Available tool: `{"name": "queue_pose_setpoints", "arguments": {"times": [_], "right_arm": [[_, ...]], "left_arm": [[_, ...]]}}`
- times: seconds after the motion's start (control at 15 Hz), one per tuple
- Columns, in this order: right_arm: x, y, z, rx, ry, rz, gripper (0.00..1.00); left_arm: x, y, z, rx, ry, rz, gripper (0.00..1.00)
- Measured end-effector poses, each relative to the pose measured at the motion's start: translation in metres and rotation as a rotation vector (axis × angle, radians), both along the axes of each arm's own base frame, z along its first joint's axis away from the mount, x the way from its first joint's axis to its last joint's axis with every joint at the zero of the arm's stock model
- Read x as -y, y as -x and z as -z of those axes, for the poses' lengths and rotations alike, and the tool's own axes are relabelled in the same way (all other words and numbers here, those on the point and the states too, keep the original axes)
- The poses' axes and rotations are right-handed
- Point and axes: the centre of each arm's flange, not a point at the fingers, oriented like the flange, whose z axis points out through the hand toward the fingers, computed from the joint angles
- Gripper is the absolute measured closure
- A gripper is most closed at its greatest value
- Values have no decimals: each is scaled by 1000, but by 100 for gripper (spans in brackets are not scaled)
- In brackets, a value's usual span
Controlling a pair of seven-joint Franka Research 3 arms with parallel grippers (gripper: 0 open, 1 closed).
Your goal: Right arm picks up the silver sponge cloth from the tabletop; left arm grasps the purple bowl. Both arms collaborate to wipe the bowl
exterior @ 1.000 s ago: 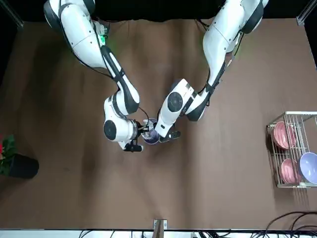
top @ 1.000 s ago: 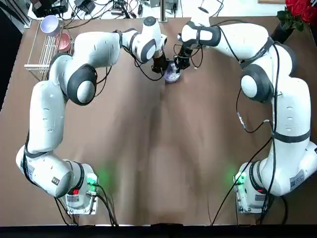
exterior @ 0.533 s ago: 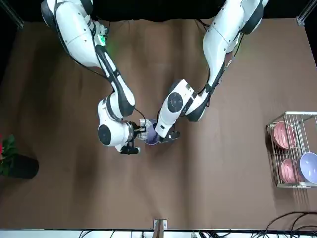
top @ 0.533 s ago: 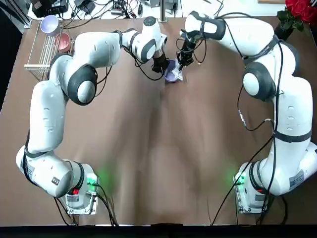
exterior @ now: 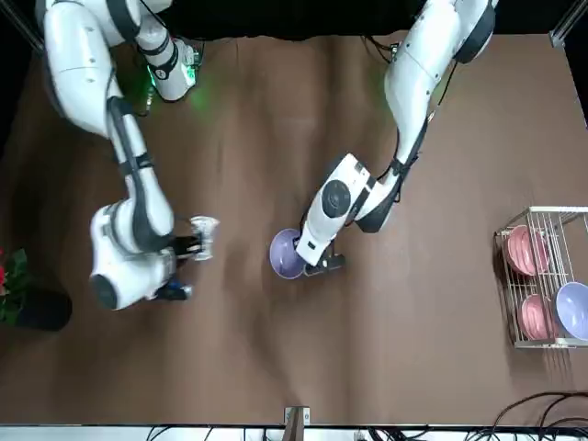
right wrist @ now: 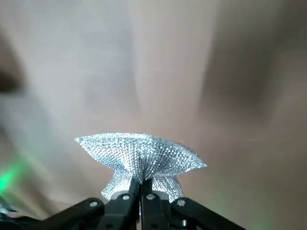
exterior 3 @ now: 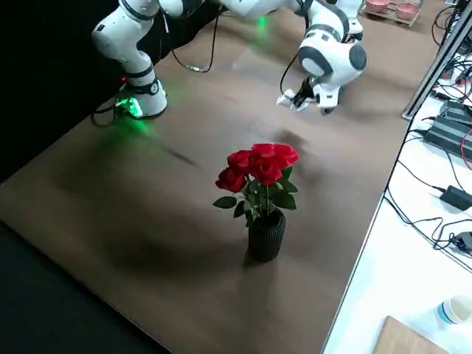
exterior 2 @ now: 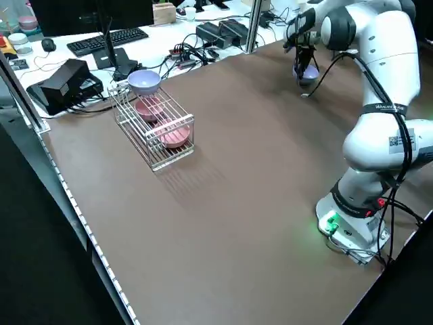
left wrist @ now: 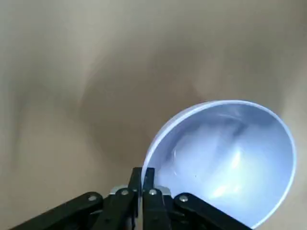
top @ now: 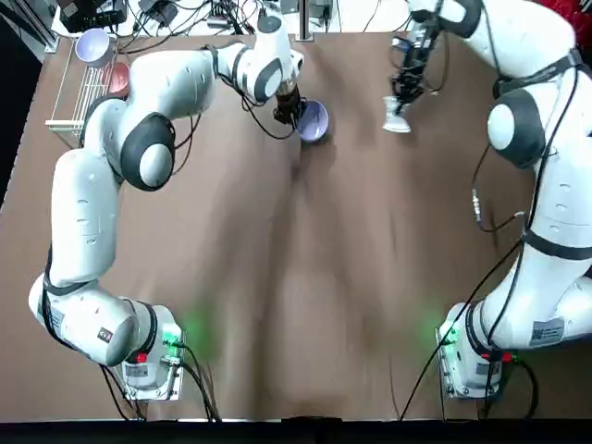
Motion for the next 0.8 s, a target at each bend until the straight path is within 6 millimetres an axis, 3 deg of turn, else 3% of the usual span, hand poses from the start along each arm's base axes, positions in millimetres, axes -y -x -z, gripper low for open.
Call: {"name": "queue_pose_setpoints", "arguments": {"times": [0.2,0.4,0.47,0.6,0.73,0.8], "right_arm": [[115,-6,16,23,30,-71,98],[181,-2,52,28,54,-48,98],[192,3,72,12,56,-35,98],[188,6,91,-12,56,-33,98],[188,7,99,-21,59,-27,97],[188,7,99,-21,60,-25,93]], "left_arm": [[-43,-21,-36,-22,-45,94,96],[-111,-45,-70,-60,-86,185,96],[-159,-57,-75,-76,-97,214,96],[-221,-67,-66,-98,-111,243,96],[-294,-70,-52,-121,-147,282,96],[-318,-69,-48,-126,-150,297,96]]}}
